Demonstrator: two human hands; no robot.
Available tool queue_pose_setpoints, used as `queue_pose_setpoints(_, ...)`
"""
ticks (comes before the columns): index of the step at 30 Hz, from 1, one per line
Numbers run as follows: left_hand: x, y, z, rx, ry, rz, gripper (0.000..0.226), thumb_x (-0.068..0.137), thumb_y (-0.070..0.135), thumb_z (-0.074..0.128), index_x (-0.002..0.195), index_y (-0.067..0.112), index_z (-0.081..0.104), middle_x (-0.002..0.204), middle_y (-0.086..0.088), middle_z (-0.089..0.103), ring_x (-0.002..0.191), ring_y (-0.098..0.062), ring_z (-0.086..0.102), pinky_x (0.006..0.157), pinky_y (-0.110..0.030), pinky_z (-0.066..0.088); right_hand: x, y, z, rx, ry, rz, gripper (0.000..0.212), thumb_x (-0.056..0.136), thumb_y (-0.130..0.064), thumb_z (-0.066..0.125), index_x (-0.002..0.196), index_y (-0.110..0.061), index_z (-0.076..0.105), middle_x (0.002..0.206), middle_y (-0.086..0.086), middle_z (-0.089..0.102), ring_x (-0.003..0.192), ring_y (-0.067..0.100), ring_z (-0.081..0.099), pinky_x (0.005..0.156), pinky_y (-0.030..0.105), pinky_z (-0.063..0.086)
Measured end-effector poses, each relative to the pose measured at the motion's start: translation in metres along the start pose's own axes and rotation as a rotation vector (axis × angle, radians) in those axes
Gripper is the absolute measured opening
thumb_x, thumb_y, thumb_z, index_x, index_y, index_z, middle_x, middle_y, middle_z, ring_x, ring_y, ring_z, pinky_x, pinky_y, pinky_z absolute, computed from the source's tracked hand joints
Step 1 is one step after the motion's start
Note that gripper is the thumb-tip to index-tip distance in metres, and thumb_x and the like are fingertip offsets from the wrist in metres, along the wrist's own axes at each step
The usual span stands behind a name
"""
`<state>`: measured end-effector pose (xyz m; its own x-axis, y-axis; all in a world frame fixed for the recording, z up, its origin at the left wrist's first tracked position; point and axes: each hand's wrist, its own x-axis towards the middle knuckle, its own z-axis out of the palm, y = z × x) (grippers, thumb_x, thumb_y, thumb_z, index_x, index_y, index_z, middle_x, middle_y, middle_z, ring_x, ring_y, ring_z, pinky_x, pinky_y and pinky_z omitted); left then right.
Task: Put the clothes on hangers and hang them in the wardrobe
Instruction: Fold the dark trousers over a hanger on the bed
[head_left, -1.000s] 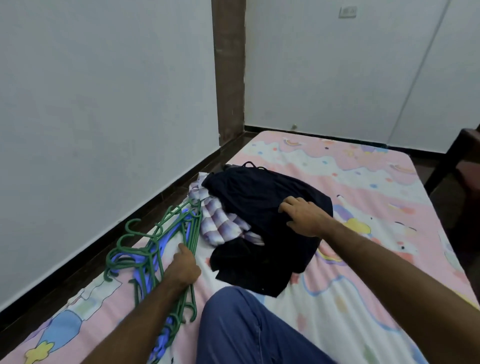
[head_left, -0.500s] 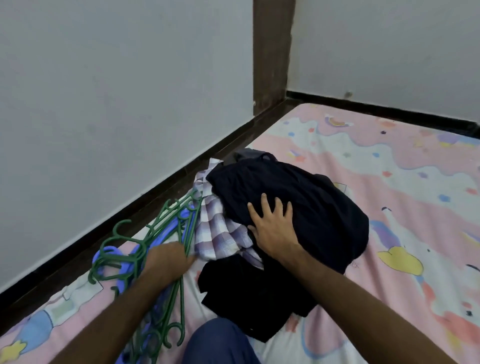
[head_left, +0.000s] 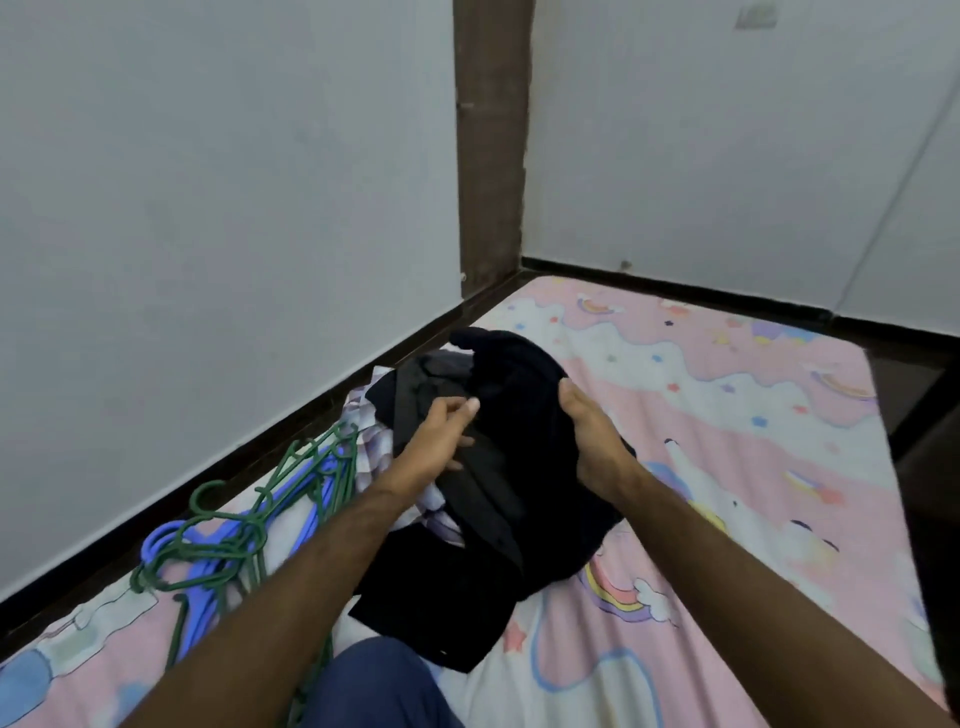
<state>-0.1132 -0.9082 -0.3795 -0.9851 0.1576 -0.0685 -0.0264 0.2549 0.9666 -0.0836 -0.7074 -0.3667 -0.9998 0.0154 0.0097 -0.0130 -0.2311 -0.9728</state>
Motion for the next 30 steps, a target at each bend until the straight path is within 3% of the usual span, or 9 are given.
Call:
queue_pose_setpoints(4, -0.018, 0.055, 0.036, -0.468, -0.142, -0.020, 0.061, 0.097, 0.061, 0.046, 0.147, 0.026, 0.037, 0.140, -0.005, 0.055, 0.112, -0.030, 0.066, 0.080, -0.051, 0.059, -0.049, -0.049, -0.025, 0.119, 0.013, -0.102, 0.046, 0.111, -0.032, 0.033, 0.141, -0.004, 0.054, 0.138, 0.014, 0.064, 0.130, 0.028, 0.059, 0.112, 0.042, 0.043)
queue_pose_setpoints(8, -0.028, 0.092, 0.079, -0.470, -0.336, -0.017, 0.073, 0.090, 0.069, 0.054, 0.147, 0.025, 0.037, 0.145, -0.004, 0.049, 0.117, -0.034, 0.064, 0.083, -0.052, 0.059, -0.088, -0.082, -0.052, 0.127, 0.098, -0.088, 0.046, 0.108, -0.031, 0.039, 0.140, -0.002, 0.056, 0.135, 0.020, 0.064, 0.128, 0.036, 0.059, 0.110, 0.045, 0.046)
queue_pose_setpoints(12, -0.045, 0.095, 0.135, -0.132, -0.467, 0.145, 0.064, 0.095, 0.062, 0.052, 0.145, 0.023, 0.040, 0.139, 0.003, 0.053, 0.123, -0.023, 0.059, 0.092, -0.040, 0.055, -0.110, -0.116, -0.083, 0.191, 0.230, -0.098, 0.041, 0.108, -0.027, 0.039, 0.134, -0.003, 0.061, 0.116, 0.013, 0.074, 0.103, 0.024, 0.072, 0.087, 0.032, 0.059)
queue_pose_setpoints(15, -0.051, 0.042, 0.156, 0.301, -0.419, 0.326, 0.057, 0.104, 0.041, 0.050, 0.152, 0.016, 0.032, 0.147, 0.002, 0.039, 0.142, -0.014, 0.036, 0.110, -0.019, 0.030, -0.124, -0.132, -0.114, 0.299, 0.387, -0.132, 0.032, 0.107, -0.027, 0.043, 0.120, -0.009, 0.066, 0.105, 0.009, 0.076, 0.090, 0.021, 0.074, 0.074, 0.031, 0.060)
queue_pose_setpoints(19, -0.037, -0.041, 0.148, 0.672, -0.311, 0.281, 0.066, 0.104, 0.037, 0.049, 0.160, 0.018, 0.019, 0.166, -0.015, 0.015, 0.155, -0.021, 0.010, 0.121, -0.025, 0.007, -0.137, -0.150, -0.163, 0.348, 0.474, -0.211, 0.031, 0.105, -0.028, 0.049, 0.114, -0.006, 0.068, 0.098, 0.009, 0.077, 0.091, 0.024, 0.074, 0.070, 0.031, 0.059)
queue_pose_setpoints(21, -0.029, -0.056, 0.143, 0.751, -0.291, 0.261, 0.064, 0.104, 0.033, 0.050, 0.158, 0.014, 0.024, 0.164, -0.019, 0.017, 0.153, -0.026, 0.017, 0.120, -0.025, 0.011, -0.141, -0.167, -0.185, 0.414, 0.470, -0.290, 0.037, 0.100, -0.032, 0.052, 0.120, -0.004, 0.066, 0.101, 0.011, 0.077, 0.092, 0.025, 0.075, 0.073, 0.032, 0.061)
queue_pose_setpoints(24, -0.019, -0.056, 0.142, 0.889, -0.293, 0.283, 0.057, 0.103, 0.031, 0.049, 0.155, 0.016, 0.033, 0.161, -0.017, 0.024, 0.145, -0.031, 0.035, 0.118, -0.033, 0.029, -0.143, -0.186, -0.217, 0.550, 0.515, -0.399, 0.043, 0.102, -0.036, 0.050, 0.129, -0.004, 0.064, 0.123, 0.015, 0.071, 0.114, 0.032, 0.069, 0.097, 0.042, 0.057)
queue_pose_setpoints(27, -0.011, -0.044, 0.141, 1.062, -0.355, 0.289, 0.056, 0.101, 0.025, 0.048, 0.155, 0.022, 0.031, 0.155, -0.013, 0.031, 0.129, -0.034, 0.051, 0.103, -0.037, 0.044, -0.129, -0.188, -0.231, 0.640, 0.538, -0.456, 0.045, 0.094, -0.036, 0.059, 0.126, -0.005, 0.065, 0.127, 0.016, 0.068, 0.118, 0.033, 0.066, 0.105, 0.044, 0.052)
queue_pose_setpoints(30, -0.013, -0.038, 0.143, 1.232, -0.435, 0.333, 0.066, 0.095, 0.024, 0.054, 0.155, 0.026, 0.027, 0.147, -0.010, 0.035, 0.120, -0.035, 0.056, 0.092, -0.043, 0.051, -0.104, -0.158, -0.228, 0.210, 0.632, -0.358, 0.027, 0.092, -0.035, 0.063, 0.105, -0.012, 0.069, 0.100, 0.007, 0.071, 0.096, 0.024, 0.066, 0.093, 0.040, 0.053)
